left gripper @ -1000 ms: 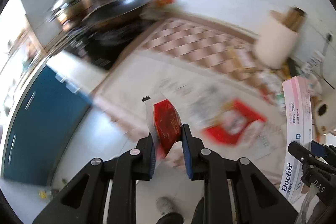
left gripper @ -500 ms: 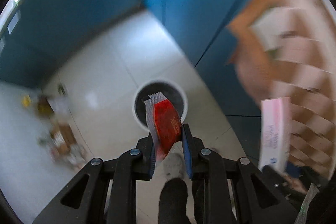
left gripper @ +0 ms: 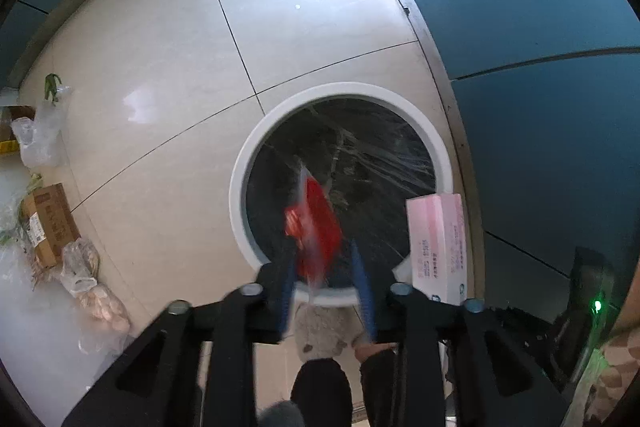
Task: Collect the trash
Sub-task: 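Carry both items to the floor bin and open both tools to drop them, then raise both tools from the bin back toward the counter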
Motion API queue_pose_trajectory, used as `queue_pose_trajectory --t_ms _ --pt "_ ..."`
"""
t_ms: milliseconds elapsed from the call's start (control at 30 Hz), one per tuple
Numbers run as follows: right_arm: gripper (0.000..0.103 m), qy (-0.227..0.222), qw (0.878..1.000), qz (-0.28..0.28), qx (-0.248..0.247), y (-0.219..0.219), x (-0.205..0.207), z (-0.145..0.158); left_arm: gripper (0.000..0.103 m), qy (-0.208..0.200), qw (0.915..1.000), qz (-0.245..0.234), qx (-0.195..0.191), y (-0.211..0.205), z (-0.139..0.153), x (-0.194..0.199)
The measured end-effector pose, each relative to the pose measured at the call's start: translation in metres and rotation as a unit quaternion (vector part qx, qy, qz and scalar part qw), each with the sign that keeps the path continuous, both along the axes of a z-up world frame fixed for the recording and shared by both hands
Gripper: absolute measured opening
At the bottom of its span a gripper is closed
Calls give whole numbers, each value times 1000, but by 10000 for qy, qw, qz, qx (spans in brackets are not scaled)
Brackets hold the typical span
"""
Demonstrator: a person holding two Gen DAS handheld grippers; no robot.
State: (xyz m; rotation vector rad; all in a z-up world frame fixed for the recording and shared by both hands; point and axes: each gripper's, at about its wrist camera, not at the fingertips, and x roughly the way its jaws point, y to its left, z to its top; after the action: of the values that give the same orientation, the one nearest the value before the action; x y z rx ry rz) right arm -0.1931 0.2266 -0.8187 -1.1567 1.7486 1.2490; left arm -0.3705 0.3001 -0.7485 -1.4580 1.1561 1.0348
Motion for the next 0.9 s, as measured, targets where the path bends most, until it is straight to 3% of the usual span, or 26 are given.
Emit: queue_pose_trajectory --t_ms 67,133,167,233,300,333,500,733,900 --pt "51 -5 9999 67 -128 8 -4 -21 87 156 9998 34 132 1 -4 -4" --pt "74 -68 9997 148 -156 15 -7 -33 101 315 9991 55 279 -2 -4 -8" --pt "85 -107 9998 153 -118 19 -6 -35 101 401 9987 63 298 0 0 -5" --pt "86 -258 9994 223 -15 26 -5 -39 102 576 9977 99 336 -5 0 -11" --pt "102 -476 9984 289 84 32 -3 -39 102 777 9960 131 428 -10 2 -15" --pt "103 -607 9976 311 152 33 -2 -36 102 858 9948 154 521 -14 3 -18" --pt "103 -1265 9888 569 557 31 0 -21 102 1390 9866 148 837 -31 11 -20" --pt "103 -1516 9827 672 827 18 -9 1 102 1471 9852 175 868 -53 38 -19" --pt "103 -1578 9781 751 1134 13 -14 50 102 1451 9844 215 968 -69 78 -21"
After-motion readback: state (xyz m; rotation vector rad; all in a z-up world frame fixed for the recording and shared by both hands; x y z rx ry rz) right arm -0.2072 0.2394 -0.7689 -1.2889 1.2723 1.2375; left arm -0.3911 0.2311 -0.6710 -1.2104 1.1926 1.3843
